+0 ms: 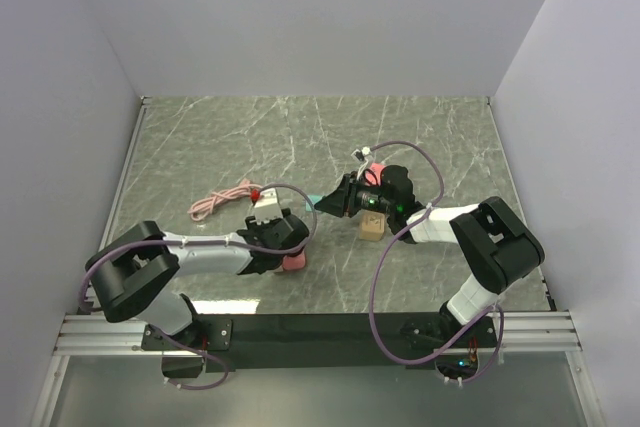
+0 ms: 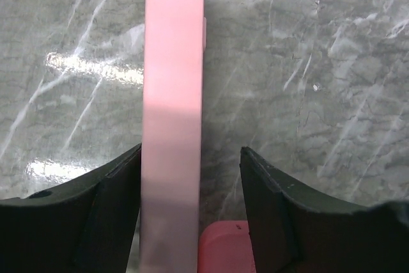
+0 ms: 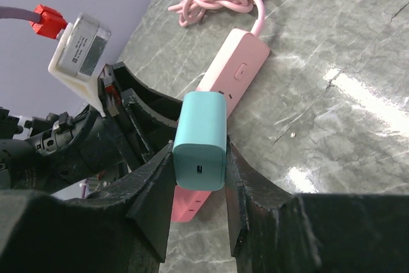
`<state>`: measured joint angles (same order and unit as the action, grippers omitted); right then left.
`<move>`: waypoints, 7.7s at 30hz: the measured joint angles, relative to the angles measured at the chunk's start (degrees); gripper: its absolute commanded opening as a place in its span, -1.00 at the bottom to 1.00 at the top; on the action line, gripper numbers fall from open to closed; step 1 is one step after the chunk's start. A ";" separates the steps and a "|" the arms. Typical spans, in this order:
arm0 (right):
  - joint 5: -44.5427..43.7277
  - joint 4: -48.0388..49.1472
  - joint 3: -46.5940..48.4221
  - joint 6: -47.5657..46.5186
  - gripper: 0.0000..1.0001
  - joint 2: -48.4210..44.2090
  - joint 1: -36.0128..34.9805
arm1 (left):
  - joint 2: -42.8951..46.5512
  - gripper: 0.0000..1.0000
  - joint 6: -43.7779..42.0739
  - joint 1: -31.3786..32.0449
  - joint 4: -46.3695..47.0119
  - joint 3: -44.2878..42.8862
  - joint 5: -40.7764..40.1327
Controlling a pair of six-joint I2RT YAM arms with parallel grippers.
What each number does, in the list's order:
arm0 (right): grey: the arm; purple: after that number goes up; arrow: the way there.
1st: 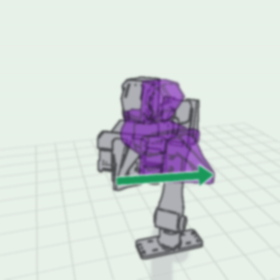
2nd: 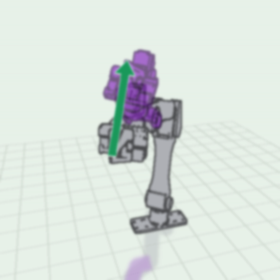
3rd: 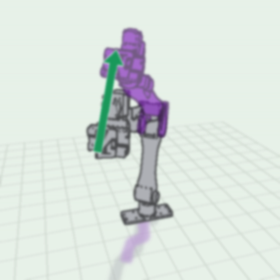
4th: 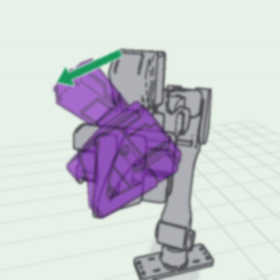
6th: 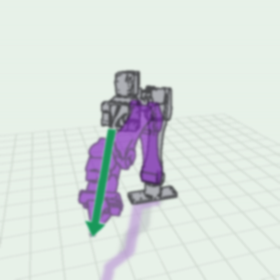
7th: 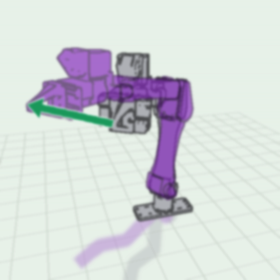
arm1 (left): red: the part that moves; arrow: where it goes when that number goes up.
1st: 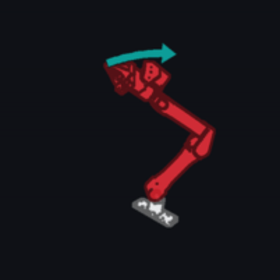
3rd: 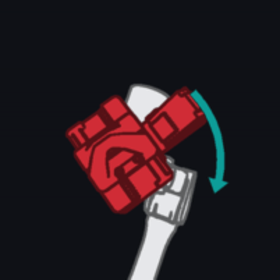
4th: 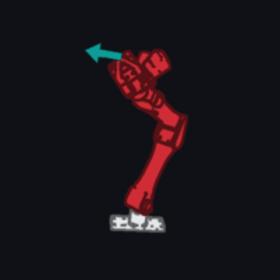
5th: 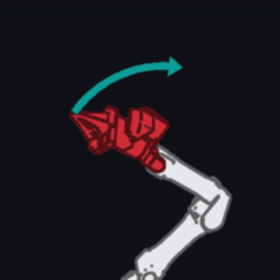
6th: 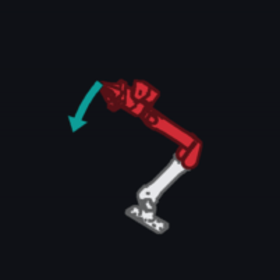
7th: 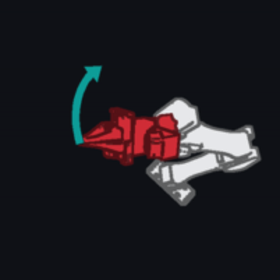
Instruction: Insert the plug
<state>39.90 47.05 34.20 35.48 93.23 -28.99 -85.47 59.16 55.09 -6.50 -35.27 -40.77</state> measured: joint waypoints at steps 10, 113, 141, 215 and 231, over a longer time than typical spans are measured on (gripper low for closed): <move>-0.02 -0.44 0.31 -0.59 -1.00 0.79 0.00 | 2.34 -0.99 1.18 0.13 3.61 3.63 -0.20; -6.95 4.66 0.42 8.39 -1.00 3.76 -9.92 | 15.28 -0.99 -25.79 -4.90 55.08 28.13 16.22; -5.84 5.33 3.37 9.73 -1.00 8.15 -10.54 | 15.23 -0.99 -31.17 -3.17 56.89 29.81 11.04; -3.23 2.16 10.51 12.50 -1.00 15.72 -11.76 | 12.87 -0.99 -32.87 -2.27 60.22 31.61 9.84; -4.57 3.96 10.49 13.16 -1.00 16.94 -10.67 | 7.61 -0.99 -29.29 -3.19 61.70 28.72 10.97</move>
<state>35.33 51.00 44.69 48.64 110.17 -39.66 -77.87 29.87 51.90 55.20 -6.55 -29.80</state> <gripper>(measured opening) 0.400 0.365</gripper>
